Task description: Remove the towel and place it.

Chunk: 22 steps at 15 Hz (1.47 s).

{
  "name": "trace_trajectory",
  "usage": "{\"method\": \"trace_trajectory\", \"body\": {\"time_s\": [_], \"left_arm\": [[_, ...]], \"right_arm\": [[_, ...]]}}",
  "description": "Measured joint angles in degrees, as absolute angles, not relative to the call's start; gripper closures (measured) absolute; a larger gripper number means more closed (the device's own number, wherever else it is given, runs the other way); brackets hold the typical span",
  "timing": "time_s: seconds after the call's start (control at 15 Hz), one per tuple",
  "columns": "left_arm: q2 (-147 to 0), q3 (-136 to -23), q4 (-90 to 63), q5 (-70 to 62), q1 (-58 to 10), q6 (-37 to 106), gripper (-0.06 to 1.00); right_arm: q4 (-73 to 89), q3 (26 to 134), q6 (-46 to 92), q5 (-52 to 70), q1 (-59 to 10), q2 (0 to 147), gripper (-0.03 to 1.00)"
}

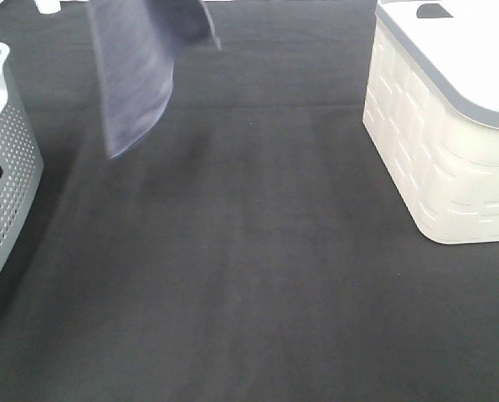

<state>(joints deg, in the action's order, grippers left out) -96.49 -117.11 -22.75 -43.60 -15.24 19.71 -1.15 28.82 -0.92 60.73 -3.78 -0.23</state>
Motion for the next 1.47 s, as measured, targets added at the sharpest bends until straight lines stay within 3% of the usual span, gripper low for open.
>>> {"method": "trace_trajectory", "body": {"time_s": [0.27, 0.47, 0.8, 1.13, 1.47], "left_arm": [[-99.41, -117.11, -29.22, -56.32, -15.24, 36.84, 0.94], [-100.67, -117.11, -33.23, -58.79, -15.24, 40.91, 0.94], [-103.02, -117.11, -33.52, -64.29, -15.24, 41.71, 0.94], [-103.02, -117.11, -29.74, -60.05, -16.44, 33.00, 0.94], [-103.02, -117.11, -9.05, -56.89, -27.44, 19.48, 0.94]], "right_arm": [[2.92, 28.82, 0.74, 60.73, -3.78, -0.23, 0.18], [8.42, 29.11, 5.73, 59.24, -3.78, -0.17, 0.21], [28.59, 29.28, 23.72, 42.28, -3.78, 3.90, 0.23], [51.39, 29.28, 53.97, 39.82, -3.78, 21.26, 0.25], [66.81, 29.28, 75.17, 37.30, -3.78, 34.03, 0.25]]}}
